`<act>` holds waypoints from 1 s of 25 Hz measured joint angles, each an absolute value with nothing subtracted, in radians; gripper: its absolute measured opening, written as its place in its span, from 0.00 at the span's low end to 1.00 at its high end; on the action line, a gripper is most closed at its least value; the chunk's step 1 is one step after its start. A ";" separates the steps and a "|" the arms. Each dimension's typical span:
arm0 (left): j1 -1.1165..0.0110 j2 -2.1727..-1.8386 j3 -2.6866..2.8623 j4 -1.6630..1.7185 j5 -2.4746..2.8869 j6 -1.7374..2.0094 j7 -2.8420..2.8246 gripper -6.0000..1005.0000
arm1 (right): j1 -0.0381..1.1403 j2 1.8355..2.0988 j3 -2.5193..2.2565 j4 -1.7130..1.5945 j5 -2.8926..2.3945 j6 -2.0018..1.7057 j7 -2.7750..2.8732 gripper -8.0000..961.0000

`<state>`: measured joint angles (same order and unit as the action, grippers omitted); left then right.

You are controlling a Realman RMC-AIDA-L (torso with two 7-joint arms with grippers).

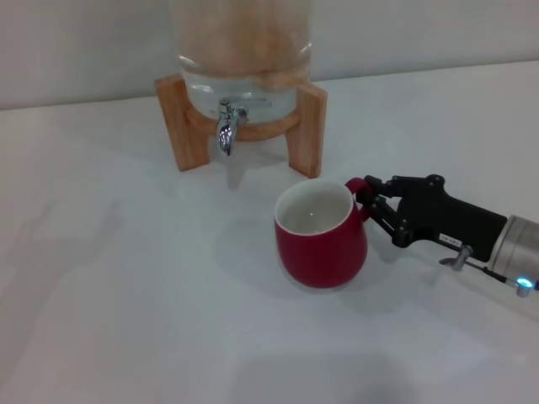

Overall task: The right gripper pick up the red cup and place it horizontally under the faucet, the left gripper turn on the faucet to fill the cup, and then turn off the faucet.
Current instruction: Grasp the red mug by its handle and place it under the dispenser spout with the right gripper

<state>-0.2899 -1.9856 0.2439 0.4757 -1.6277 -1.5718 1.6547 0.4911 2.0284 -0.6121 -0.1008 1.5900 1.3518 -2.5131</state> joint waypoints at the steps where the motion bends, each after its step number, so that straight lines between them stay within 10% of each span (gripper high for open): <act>1: -0.290 -1.986 0.244 0.475 -1.627 -1.572 1.655 0.84 | 0.495 2.028 -0.612 -0.096 1.590 1.352 -2.517 0.15; 25: -0.298 -1.993 0.244 0.475 -1.618 -1.571 1.655 0.84 | 0.595 2.028 -0.611 -0.009 1.614 1.289 -2.613 0.15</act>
